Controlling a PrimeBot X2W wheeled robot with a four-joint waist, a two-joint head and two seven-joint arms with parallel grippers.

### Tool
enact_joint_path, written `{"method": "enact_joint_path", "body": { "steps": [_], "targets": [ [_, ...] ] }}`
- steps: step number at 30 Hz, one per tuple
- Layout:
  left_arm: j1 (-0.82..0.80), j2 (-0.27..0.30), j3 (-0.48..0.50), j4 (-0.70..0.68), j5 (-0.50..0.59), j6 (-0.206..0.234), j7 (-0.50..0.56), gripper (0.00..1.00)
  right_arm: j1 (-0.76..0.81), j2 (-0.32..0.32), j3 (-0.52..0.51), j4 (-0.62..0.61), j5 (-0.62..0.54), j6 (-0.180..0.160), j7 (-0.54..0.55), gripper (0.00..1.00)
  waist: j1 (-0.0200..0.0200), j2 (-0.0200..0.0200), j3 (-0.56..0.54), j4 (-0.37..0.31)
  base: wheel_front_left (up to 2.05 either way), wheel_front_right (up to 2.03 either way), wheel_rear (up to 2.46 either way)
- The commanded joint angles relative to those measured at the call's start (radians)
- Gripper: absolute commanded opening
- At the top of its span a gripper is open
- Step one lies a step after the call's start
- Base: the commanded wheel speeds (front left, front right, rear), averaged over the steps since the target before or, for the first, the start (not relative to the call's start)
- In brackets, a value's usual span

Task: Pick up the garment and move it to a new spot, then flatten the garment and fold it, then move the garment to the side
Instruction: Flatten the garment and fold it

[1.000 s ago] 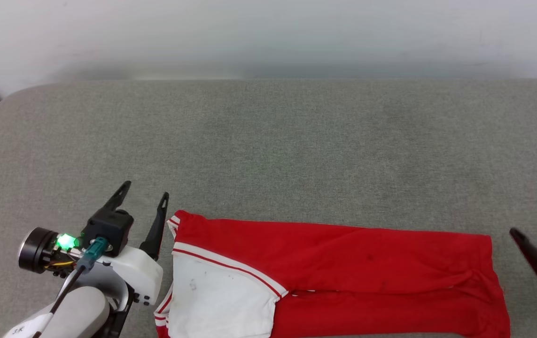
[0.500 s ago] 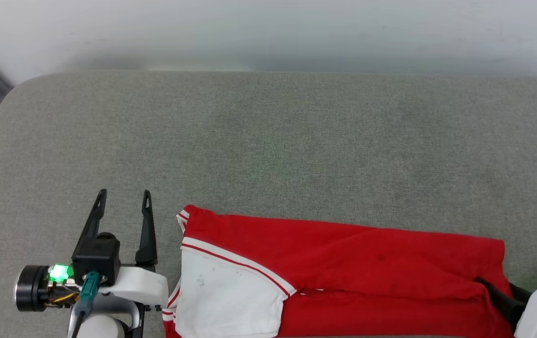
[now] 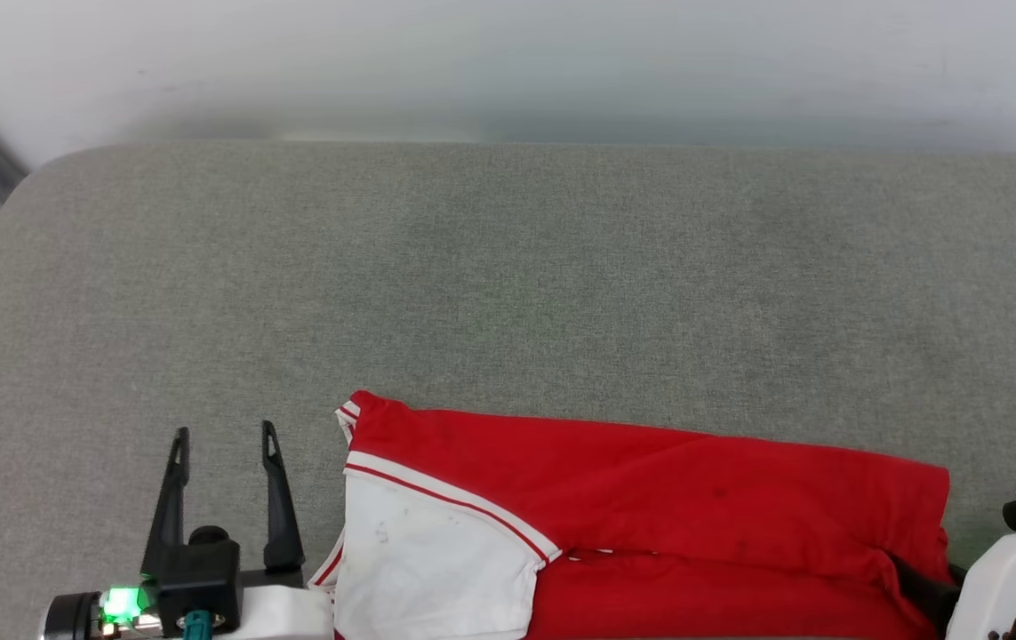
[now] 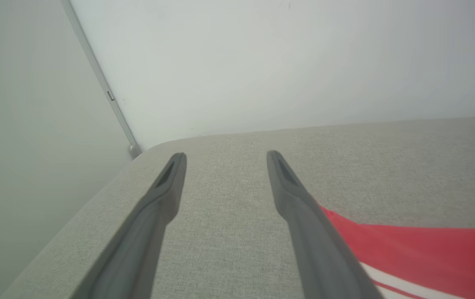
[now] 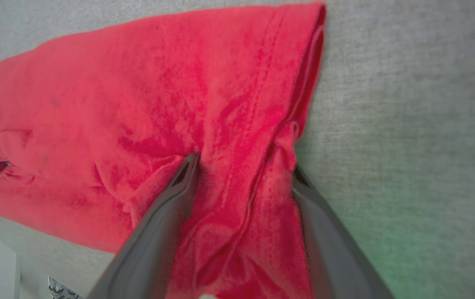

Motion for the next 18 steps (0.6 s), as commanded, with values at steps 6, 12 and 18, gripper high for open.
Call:
{"method": "enact_joint_path", "body": {
  "steps": [6,12,18],
  "targets": [
    [0.053,-0.062,0.036,0.001,0.089,-0.043,-0.005,1.0,0.025,0.048,0.052,0.03,-0.014,0.004,0.024,0.0,0.0001,0.0,-0.029,0.006,0.0,0.0,0.0],
    [0.096,-0.092,0.07,0.005,0.116,-0.092,-0.004,1.0,0.006,-0.029,-0.007,0.013,-0.018,0.002,-0.001,0.0,0.0001,0.0,-0.067,0.002,0.0,0.0,0.0],
    [0.131,-0.118,0.097,-0.003,0.132,-0.132,-0.004,1.0,0.039,-0.113,-0.075,0.018,-0.015,0.002,0.004,0.0,0.0001,0.0,-0.098,0.005,0.0,0.0,0.0]
  ]
}}
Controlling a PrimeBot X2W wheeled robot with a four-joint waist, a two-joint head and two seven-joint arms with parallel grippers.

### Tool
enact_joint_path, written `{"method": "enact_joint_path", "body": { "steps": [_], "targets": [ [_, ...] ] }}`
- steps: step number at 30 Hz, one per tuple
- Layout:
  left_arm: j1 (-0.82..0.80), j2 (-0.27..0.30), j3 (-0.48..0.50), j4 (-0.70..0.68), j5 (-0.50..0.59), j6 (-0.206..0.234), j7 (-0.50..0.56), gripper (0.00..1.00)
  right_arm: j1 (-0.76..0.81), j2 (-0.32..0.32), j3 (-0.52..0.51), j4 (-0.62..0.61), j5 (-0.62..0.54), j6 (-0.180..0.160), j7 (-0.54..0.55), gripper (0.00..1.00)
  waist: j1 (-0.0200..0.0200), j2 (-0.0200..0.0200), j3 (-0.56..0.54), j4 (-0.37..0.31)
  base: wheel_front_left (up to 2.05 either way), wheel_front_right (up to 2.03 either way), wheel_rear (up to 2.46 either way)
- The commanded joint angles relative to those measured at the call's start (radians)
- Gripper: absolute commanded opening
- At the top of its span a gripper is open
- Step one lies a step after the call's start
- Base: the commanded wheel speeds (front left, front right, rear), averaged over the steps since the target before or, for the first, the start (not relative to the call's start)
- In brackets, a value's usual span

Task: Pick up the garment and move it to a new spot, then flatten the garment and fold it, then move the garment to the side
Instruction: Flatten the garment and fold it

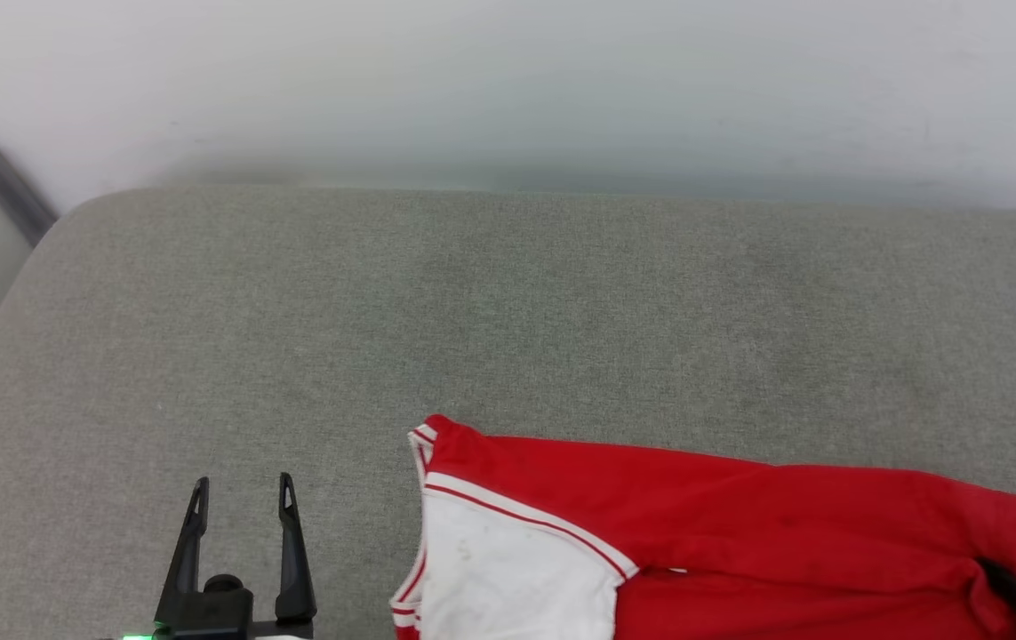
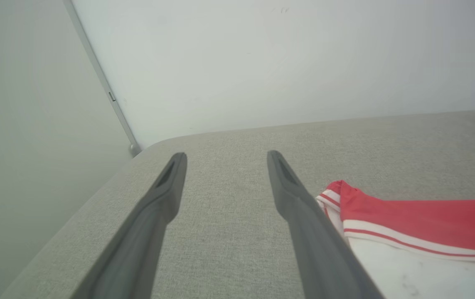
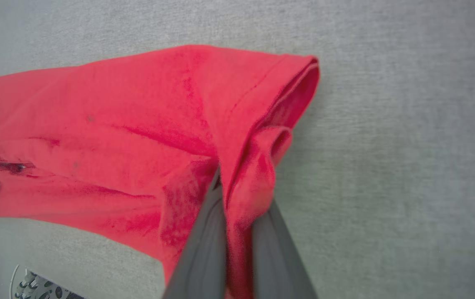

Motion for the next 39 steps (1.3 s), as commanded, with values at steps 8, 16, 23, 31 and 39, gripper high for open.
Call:
{"method": "enact_joint_path", "body": {
  "steps": [8,16,23,31,39],
  "targets": [
    [0.035,-0.024,0.023,-0.003,0.028,-0.047,-0.002,1.0,0.055,-0.081,-0.052,0.029,-0.026,-0.001,0.052,0.0,0.0,-0.0001,-0.036,-0.008,0.0,0.0,0.0],
    [0.041,-0.041,0.034,0.0,0.045,-0.076,-0.002,1.0,0.079,-0.087,-0.03,-0.259,0.082,-0.001,0.176,0.0,0.0,-0.0001,-0.039,-0.014,0.0,0.0,0.0],
    [0.013,-0.055,0.042,0.0,0.051,-0.093,-0.002,1.0,0.016,-0.064,0.016,-0.476,0.05,-0.001,0.238,0.0,0.0,-0.0001,-0.013,-0.004,0.0,0.0,0.0],
    [-0.02,-0.072,0.047,0.0,0.056,-0.112,-0.002,1.0,-0.176,0.022,0.21,-0.553,-0.042,-0.001,0.345,0.0,0.0,-0.0001,0.025,0.019,0.0,0.0,0.0],
    [-0.063,-0.091,0.051,0.001,0.058,-0.126,-0.002,1.0,-0.415,0.131,0.447,-0.405,-0.175,-0.001,0.345,0.0,0.0,-0.0001,0.084,0.044,0.0,0.0,0.0]
  ]
}}
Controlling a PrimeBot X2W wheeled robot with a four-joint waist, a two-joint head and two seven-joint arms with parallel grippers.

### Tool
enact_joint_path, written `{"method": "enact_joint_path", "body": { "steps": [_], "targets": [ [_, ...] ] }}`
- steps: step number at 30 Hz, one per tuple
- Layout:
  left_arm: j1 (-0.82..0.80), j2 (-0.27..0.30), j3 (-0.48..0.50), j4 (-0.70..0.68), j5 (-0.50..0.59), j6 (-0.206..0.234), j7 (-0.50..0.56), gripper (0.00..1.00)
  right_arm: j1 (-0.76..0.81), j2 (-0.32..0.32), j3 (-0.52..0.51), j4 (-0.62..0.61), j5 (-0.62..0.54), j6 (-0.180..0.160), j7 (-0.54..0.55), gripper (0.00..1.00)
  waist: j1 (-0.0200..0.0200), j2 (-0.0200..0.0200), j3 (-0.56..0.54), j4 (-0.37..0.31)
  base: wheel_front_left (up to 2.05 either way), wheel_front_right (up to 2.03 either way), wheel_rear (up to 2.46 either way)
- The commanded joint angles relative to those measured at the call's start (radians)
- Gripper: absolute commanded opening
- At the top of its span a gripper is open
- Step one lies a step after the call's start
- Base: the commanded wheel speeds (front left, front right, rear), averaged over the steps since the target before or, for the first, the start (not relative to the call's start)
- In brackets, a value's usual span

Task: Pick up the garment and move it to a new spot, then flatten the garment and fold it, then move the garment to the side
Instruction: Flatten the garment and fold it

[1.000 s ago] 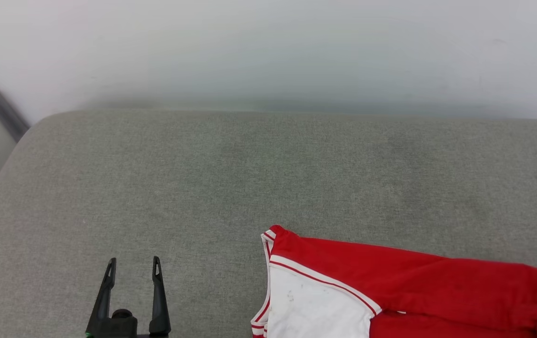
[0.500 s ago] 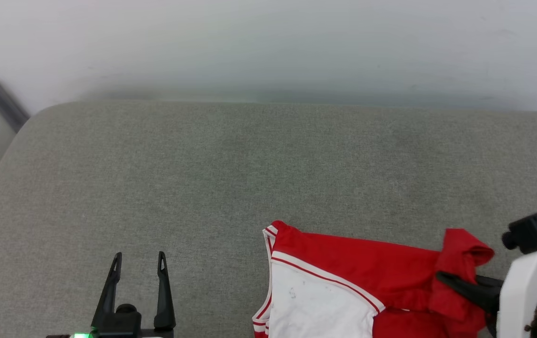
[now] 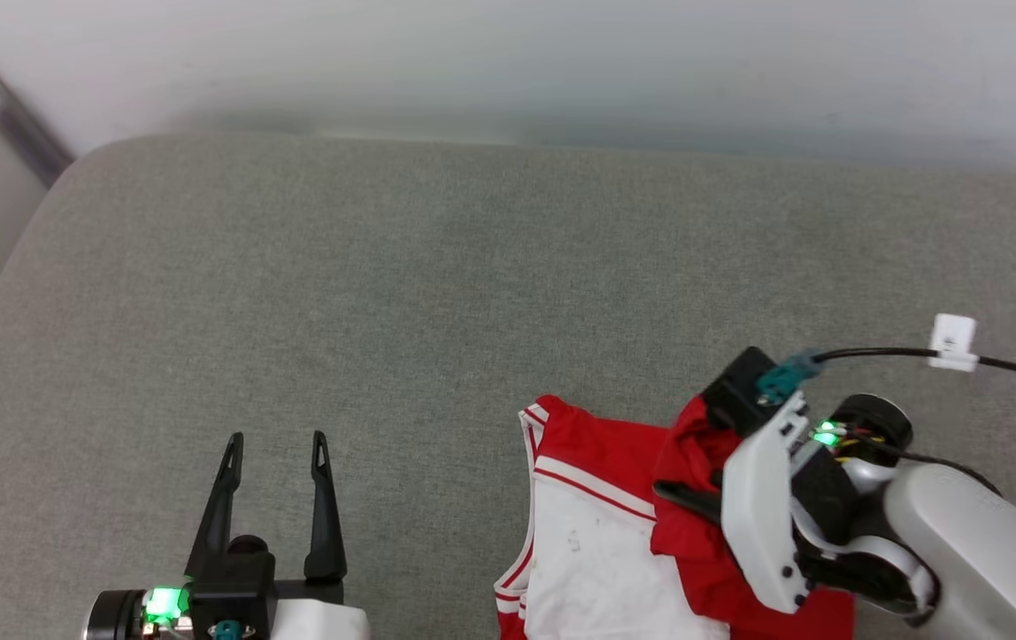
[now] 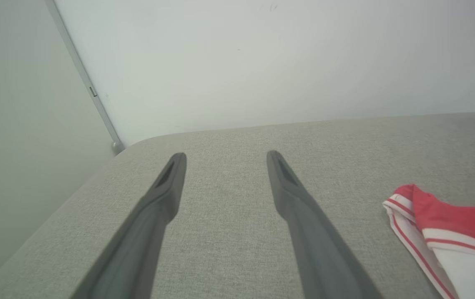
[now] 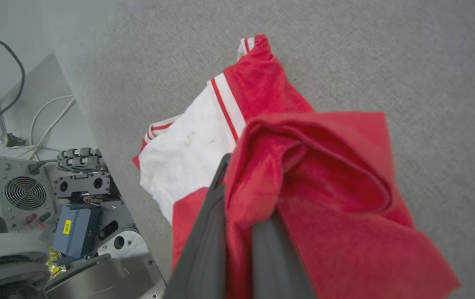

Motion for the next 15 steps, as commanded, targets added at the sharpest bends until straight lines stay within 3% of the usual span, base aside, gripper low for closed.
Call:
{"method": "enact_joint_path", "body": {
  "steps": [1,8,13,14,15],
  "targets": [
    [-0.015,-0.003,0.003,0.001,0.006,-0.003,-0.002,1.0,-0.024,0.009,0.021,0.027,-0.01,0.0,-0.008,0.0,-0.0001,0.0,0.016,0.008,0.0,0.0,0.0],
    [-0.047,-0.024,-0.002,0.014,0.004,-0.015,-0.002,1.0,-0.095,0.078,0.173,0.267,-0.031,0.0,-0.059,0.0,-0.0001,0.0,0.053,0.034,0.0,0.0,0.0],
    [-0.044,-0.029,0.012,0.016,0.003,-0.016,-0.002,1.0,-0.114,0.084,0.248,0.329,-0.009,-0.001,-0.116,0.0,-0.0001,0.0,0.055,0.03,0.0,0.0,0.0],
    [-0.039,-0.029,0.016,0.018,0.002,-0.016,-0.002,1.0,-0.124,0.082,0.256,0.329,-0.008,0.0,-0.134,0.14,-0.0001,0.0,0.052,0.025,0.0,0.0,0.0],
    [-0.035,-0.03,0.019,0.02,0.003,-0.017,-0.002,1.0,-0.132,0.08,0.26,0.325,-0.001,0.0,-0.158,0.38,-0.0001,0.0,0.047,0.022,0.0,0.0,0.0]
  ]
}}
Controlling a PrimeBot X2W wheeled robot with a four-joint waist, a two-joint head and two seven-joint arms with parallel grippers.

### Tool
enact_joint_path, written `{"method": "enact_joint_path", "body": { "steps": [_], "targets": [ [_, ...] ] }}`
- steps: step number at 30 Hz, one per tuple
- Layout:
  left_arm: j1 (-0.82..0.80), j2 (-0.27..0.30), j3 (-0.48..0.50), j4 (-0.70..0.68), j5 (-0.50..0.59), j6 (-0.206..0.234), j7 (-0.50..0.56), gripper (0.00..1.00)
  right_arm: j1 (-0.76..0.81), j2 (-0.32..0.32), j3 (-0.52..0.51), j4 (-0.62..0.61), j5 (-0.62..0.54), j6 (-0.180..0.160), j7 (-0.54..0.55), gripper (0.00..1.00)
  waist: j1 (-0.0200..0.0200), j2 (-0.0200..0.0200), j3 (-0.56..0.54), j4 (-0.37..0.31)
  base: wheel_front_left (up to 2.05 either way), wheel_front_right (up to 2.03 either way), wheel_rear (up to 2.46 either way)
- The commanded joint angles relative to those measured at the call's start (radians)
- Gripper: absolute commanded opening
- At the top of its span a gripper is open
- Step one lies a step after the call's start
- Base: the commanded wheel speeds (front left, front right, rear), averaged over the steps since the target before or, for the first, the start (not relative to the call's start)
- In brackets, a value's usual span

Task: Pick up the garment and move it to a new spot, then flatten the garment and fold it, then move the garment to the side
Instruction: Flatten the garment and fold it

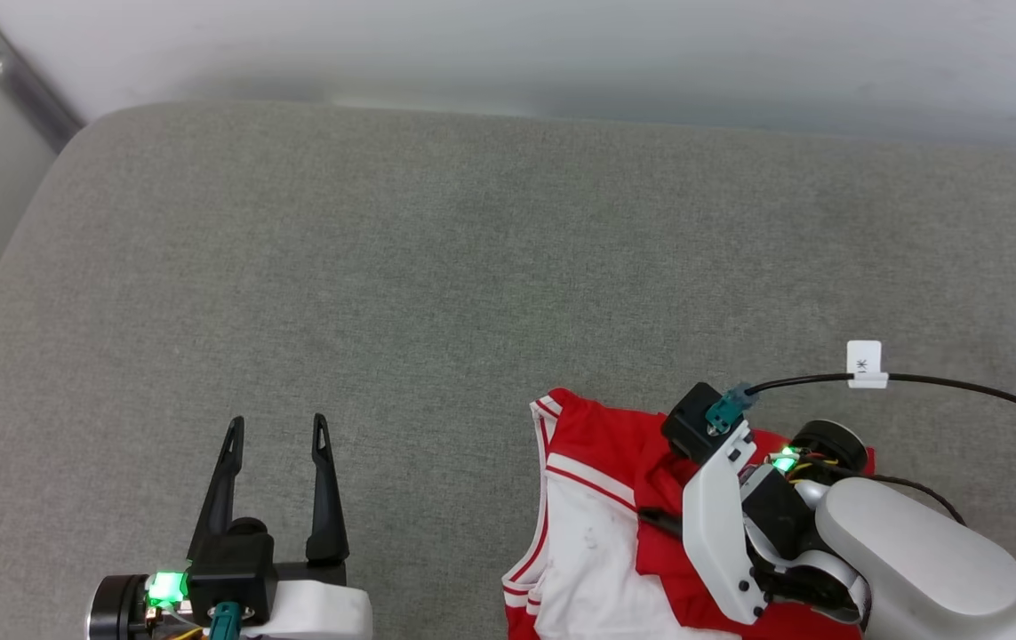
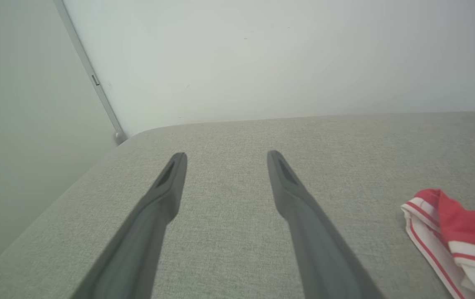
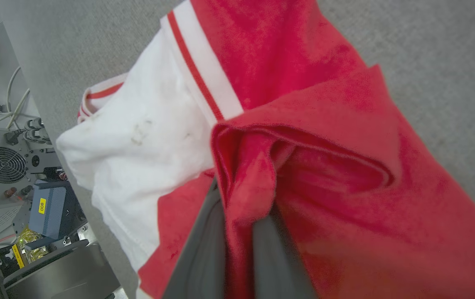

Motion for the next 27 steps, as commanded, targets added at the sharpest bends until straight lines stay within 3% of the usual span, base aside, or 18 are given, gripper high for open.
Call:
{"method": "enact_joint_path", "body": {
  "steps": [1,9,14,20,27],
  "targets": [
    [0.006,0.0,0.003,0.003,0.004,-0.002,-0.002,1.0,-0.008,-0.002,0.005,-0.005,0.013,0.0,-0.022,1.0,-0.0001,0.0,-0.01,-0.006,0.0,0.0,0.0],
    [0.038,0.004,0.026,0.014,0.007,-0.014,-0.002,1.0,0.005,-0.106,-0.065,-0.13,-0.028,-0.001,-0.252,1.0,-0.0001,0.0,-0.08,-0.042,0.0,0.0,0.0],
    [0.06,0.005,0.048,0.012,0.001,-0.016,-0.002,1.0,0.082,-0.116,-0.263,-0.12,-0.146,0.0,-0.503,1.0,-0.0001,0.0,-0.116,-0.07,0.0,0.0,0.0],
    [0.081,0.0,0.063,0.006,0.0,-0.026,-0.002,1.0,0.239,-0.024,-0.594,-0.04,-0.368,0.0,-0.745,1.0,-0.0001,0.0,-0.141,-0.088,0.0,0.0,0.0],
    [0.096,-0.004,0.065,-0.002,0.001,-0.044,-0.002,1.0,0.458,0.162,-0.922,-0.133,-0.575,0.0,-0.791,1.0,-0.0001,0.0,-0.168,-0.097,0.0,0.0,0.0]
  ]
}}
